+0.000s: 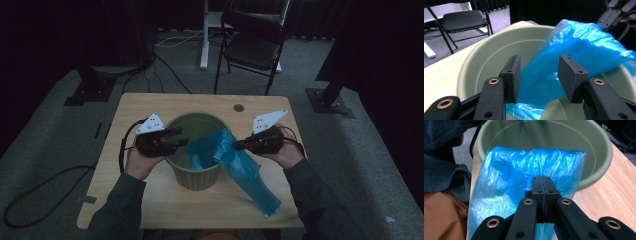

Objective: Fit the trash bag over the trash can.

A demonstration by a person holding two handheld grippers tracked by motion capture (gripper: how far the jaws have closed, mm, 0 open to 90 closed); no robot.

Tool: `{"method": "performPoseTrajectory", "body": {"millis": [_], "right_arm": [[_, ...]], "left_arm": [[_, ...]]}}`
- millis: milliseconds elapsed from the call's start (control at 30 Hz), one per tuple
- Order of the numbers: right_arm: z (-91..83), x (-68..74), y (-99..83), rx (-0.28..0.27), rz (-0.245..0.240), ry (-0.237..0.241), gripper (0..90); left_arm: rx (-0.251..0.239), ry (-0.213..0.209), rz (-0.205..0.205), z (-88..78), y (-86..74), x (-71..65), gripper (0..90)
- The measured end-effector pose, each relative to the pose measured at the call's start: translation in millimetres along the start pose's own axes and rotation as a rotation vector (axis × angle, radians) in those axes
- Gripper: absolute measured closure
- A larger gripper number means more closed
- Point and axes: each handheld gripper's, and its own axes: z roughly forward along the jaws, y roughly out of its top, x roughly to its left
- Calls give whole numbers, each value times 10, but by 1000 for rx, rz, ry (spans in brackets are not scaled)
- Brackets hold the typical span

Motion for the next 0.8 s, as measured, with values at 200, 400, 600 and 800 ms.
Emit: {"method": "performPoseTrajectory", "body": {"millis": [200,400,600,800], "right_arm": [[32,-55,131,-29,8,13,900],[107,-67,266,-15,-12,4,900],[194,-89,347,-5,-17,4,900],[348,-114,467,6,-30,16,900]], "left_arm": [[7,-22,23,38,54,-81,513],[3,-49,36,64,120,-132,506],[12,-59,37,88,145,-140,500],[24,-86,57,141,221,-175,483]]}}
